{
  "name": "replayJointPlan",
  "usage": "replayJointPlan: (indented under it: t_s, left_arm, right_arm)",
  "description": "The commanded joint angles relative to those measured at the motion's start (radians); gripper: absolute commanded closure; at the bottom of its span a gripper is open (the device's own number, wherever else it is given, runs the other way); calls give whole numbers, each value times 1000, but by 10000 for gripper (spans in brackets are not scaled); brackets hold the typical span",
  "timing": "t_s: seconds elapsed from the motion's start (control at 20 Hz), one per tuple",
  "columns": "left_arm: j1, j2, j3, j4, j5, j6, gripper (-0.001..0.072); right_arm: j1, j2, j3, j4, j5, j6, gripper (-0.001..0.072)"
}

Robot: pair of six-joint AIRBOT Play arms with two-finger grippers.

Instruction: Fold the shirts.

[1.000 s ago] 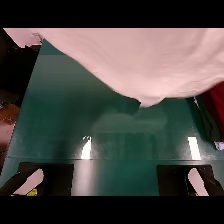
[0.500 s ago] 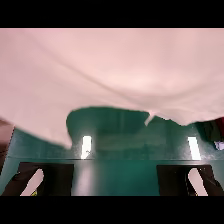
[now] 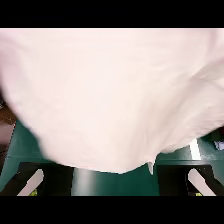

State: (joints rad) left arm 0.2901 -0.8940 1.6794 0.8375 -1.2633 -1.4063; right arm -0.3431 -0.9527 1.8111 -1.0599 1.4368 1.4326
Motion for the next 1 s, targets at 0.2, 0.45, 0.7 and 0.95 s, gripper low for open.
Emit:
replayJointPlan:
  t_s: [0.2, 0.45, 0.7, 0.95]
  left_arm:
    - [-166, -401, -257, 175, 29, 44, 684]
    - [-172, -565, -256, 155, 419, 55, 683]
    - [-172, -596, -256, 124, 554, 146, 683]
    - [-172, -634, -263, 143, 439, 214, 684]
  right_arm:
    - [313, -468, -146, -97, 21, 46, 699]
    - [372, -711, 3, -231, -210, 61, 699]
    - [372, -811, 98, -230, -381, 70, 699]
    - [372, -834, 76, -225, -327, 71, 700]
